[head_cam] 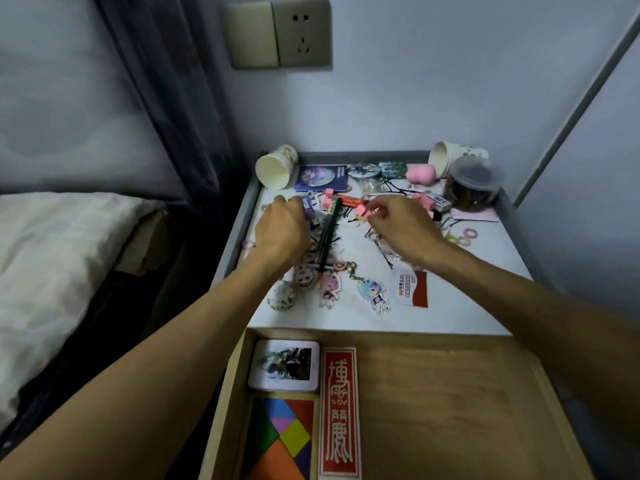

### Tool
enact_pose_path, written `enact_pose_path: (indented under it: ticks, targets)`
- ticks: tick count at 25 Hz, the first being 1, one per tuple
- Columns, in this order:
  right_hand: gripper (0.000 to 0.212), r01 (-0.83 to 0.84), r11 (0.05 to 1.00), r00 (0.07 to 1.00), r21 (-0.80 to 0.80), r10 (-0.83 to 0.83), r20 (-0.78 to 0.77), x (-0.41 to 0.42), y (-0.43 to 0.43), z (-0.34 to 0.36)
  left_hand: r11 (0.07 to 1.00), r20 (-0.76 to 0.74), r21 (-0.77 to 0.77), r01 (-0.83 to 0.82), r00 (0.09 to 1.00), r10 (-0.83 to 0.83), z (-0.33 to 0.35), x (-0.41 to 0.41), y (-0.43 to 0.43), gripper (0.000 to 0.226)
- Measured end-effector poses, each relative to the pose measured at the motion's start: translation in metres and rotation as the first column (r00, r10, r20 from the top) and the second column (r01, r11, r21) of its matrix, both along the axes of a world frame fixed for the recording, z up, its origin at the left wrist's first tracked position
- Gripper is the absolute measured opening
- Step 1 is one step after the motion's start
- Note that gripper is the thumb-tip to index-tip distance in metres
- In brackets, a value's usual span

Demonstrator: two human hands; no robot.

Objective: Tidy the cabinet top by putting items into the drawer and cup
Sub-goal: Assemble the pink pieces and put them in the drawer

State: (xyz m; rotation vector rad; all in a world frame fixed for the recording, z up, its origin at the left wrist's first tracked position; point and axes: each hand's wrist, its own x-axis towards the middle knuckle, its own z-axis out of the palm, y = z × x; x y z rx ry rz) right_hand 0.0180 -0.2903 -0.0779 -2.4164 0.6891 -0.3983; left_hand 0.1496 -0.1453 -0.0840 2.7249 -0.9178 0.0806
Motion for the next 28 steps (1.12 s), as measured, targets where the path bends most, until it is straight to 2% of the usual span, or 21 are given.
enact_pose_path:
  ticks: [1, 2, 3, 5, 6, 7, 8, 9, 10, 11, 12, 13, 14, 15, 17, 18, 20, 25, 27, 28]
  targets:
    - [0.024, 0.029, 0.972, 0.996, 0.234, -0.048, 0.077, -0.001, -0.007, 0.006, 1.0, 0.025, 0.004, -0.004, 1.0, 0.003, -0.003, 0.003, -0.003, 0.026]
    - [0.02, 0.048, 0.884, 0.982, 0.466, -0.128, 0.142, -0.002, -0.013, 0.013, 1.0, 0.044, -0.001, -0.003, 0.999, 0.003, -0.006, 0.005, -0.005, 0.025]
    - [0.014, 0.049, 0.755, 0.957, 0.654, -0.223, 0.185, -0.003, -0.02, 0.018, 1.0, 0.06, -0.01, 0.001, 0.998, -0.001, -0.008, 0.007, -0.007, 0.024]
    - [0.008, 0.035, 0.501, 0.901, 0.865, -0.39, 0.189, -0.001, -0.031, 0.024, 0.999, 0.072, -0.03, 0.016, 0.997, -0.014, -0.009, 0.01, -0.009, 0.021]
    - [0.006, 0.032, 0.415, 0.884, 0.909, -0.436, 0.168, 0.001, -0.035, 0.024, 0.999, 0.069, -0.048, 0.021, 0.997, -0.017, -0.009, 0.01, -0.009, 0.021]
    - [0.007, 0.029, 0.375, 0.879, 0.927, -0.45, 0.155, 0.002, -0.039, 0.023, 0.996, 0.065, -0.084, 0.02, 0.998, -0.015, -0.008, 0.01, -0.008, 0.021]
    - [0.009, 0.034, 0.384, 0.885, 0.923, -0.44, 0.151, 0.003, -0.044, 0.021, 0.991, 0.057, -0.136, 0.012, 0.998, -0.004, -0.005, 0.009, -0.007, 0.022]
    - [0.008, 0.051, 0.439, 0.898, 0.897, -0.413, 0.151, 0.003, -0.047, 0.019, 0.981, 0.053, -0.195, 0.001, 0.999, 0.009, 0.0, 0.007, -0.004, 0.022]
    - [0.009, 0.091, 0.555, 0.92, 0.827, -0.365, 0.144, 0.002, -0.049, 0.017, 0.969, 0.045, -0.247, -0.01, 0.999, 0.022, 0.006, 0.003, -0.001, 0.021]
    - [0.01, 0.141, 0.732, 0.951, 0.667, -0.288, 0.115, -0.002, -0.052, 0.014, 0.957, 0.025, -0.289, -0.024, 0.999, 0.033, 0.014, -0.001, 0.003, 0.02]
    - [0.011, 0.169, 0.899, 0.977, 0.403, -0.206, 0.052, -0.006, -0.055, 0.011, 0.945, -0.021, -0.324, -0.041, 0.999, 0.036, 0.02, -0.007, 0.007, 0.019]
    - [0.012, 0.15, 0.983, 0.989, 0.105, -0.149, -0.021, -0.009, -0.058, 0.008, 0.929, -0.099, -0.365, -0.061, 0.995, 0.027, 0.027, -0.014, 0.012, 0.018]
    - [0.014, 0.109, 0.985, 0.989, -0.132, -0.12, -0.082, -0.013, -0.059, 0.005, 0.903, -0.213, -0.42, -0.09, 0.977, -0.002, 0.033, -0.02, 0.016, 0.015]
    - [0.017, 0.076, 0.964, 0.985, -0.255, -0.113, -0.132, -0.015, -0.06, 0.002, 0.863, -0.356, -0.487, -0.136, 0.933, -0.054, 0.038, -0.028, 0.02, 0.011]
    - [0.02, 0.052, 0.94, 0.97, -0.336, -0.127, -0.206, -0.017, -0.058, -0.003, 0.752, -0.62, -0.599, -0.276, 0.755, -0.216, 0.047, -0.045, 0.027, 0.004]
    - [0.02, 0.053, 0.927, 0.96, -0.371, -0.15, -0.237, -0.016, -0.057, -0.005, 0.705, -0.69, -0.622, -0.341, 0.664, -0.288, 0.05, -0.054, 0.03, 0.003]
    - [0.016, 0.066, 0.911, 0.944, -0.407, -0.189, -0.271, -0.014, -0.058, -0.011, 0.661, -0.748, -0.627, -0.412, 0.558, -0.361, 0.054, -0.069, 0.039, 0.003]
    - [0.022, 0.13, 0.888, 0.944, -0.44, -0.247, -0.219, -0.02, -0.051, -0.001, 0.634, -0.8, -0.594, -0.496, 0.446, -0.4, 0.052, -0.087, 0.061, 0.004]
    - [0.028, 0.156, 0.931, 0.965, -0.329, -0.215, -0.151, -0.03, -0.039, 0.016, 0.623, -0.812, -0.581, -0.524, 0.422, -0.403, 0.051, -0.092, 0.065, 0.003]
    - [0.028, 0.169, 0.968, 0.977, -0.187, -0.189, -0.095, -0.038, -0.03, 0.026, 0.617, -0.815, -0.578, -0.534, 0.414, -0.406, 0.052, -0.096, 0.066, 0.003]
